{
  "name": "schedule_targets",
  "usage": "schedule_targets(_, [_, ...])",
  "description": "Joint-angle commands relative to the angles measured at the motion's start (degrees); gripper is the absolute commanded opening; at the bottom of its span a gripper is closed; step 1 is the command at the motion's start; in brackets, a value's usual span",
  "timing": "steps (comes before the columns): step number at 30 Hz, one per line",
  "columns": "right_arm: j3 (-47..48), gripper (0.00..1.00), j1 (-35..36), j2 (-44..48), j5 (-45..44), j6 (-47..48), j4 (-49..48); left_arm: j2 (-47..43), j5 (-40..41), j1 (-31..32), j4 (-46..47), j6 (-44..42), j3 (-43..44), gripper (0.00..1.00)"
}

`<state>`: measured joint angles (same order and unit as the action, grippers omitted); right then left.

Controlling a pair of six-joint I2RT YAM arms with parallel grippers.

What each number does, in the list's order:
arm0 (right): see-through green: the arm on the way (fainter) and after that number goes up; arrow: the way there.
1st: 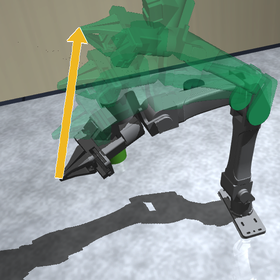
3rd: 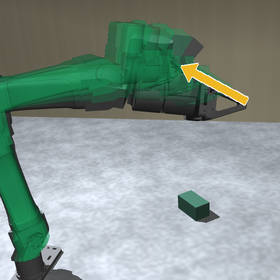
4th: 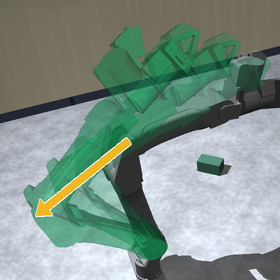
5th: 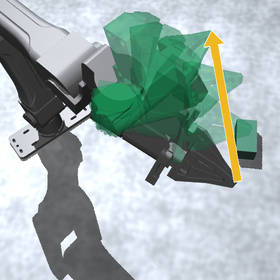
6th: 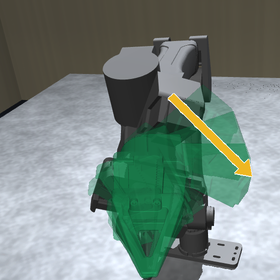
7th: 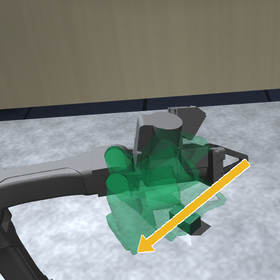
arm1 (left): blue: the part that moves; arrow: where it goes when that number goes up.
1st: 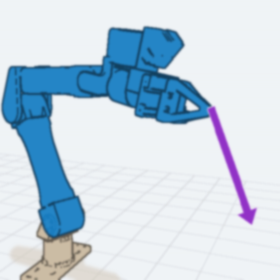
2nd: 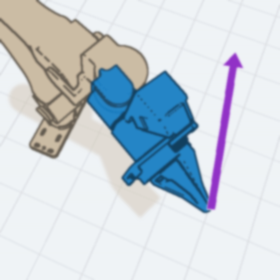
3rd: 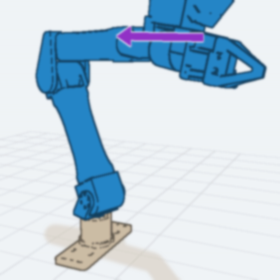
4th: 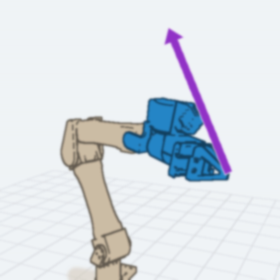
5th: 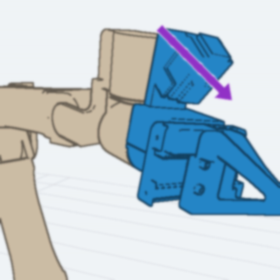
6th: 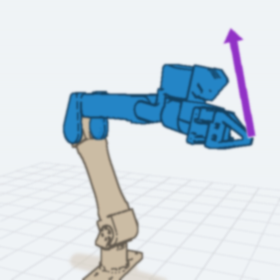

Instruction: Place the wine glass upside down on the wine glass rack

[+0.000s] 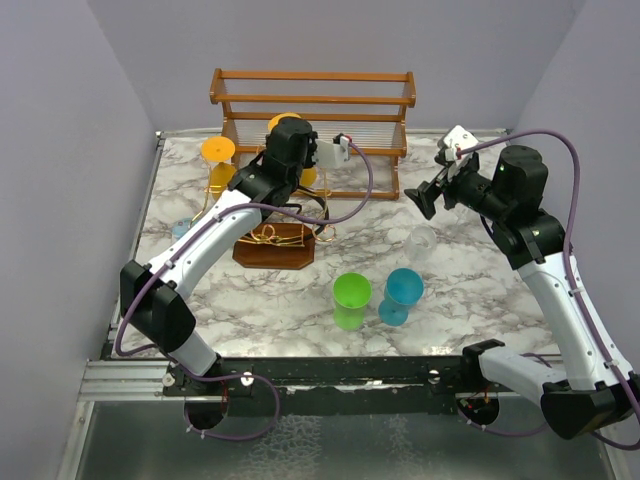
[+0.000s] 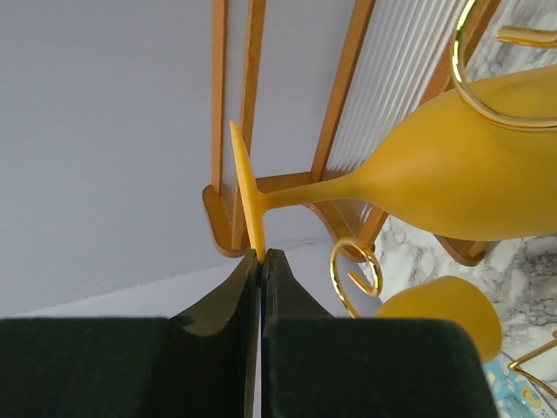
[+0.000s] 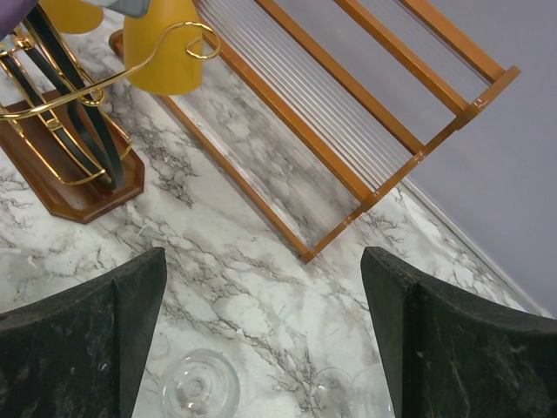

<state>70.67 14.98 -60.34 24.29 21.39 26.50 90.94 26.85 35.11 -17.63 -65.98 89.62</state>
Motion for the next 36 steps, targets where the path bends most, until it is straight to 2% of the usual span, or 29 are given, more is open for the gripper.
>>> schedule_targets(1, [-0.6,0.93,-0.3,0.7,1.4,0.9,-0.6,-3.2,2.8,1.0,-2.0,1.8,-1.2,0.00])
schedule_targets(17, [-0.6,0.93,-0.6,0.0,2.0,1.0,-0.2,-7.0,5.0,2.3,-4.2,5.7,-4.5,0.00])
schedule_targets(36, [-0.6,0.93,-1.0,-0.1,2.5,1.0,-0.1,-8.2,7.0,2.4,-9.3,12.8,-4.6,0.00])
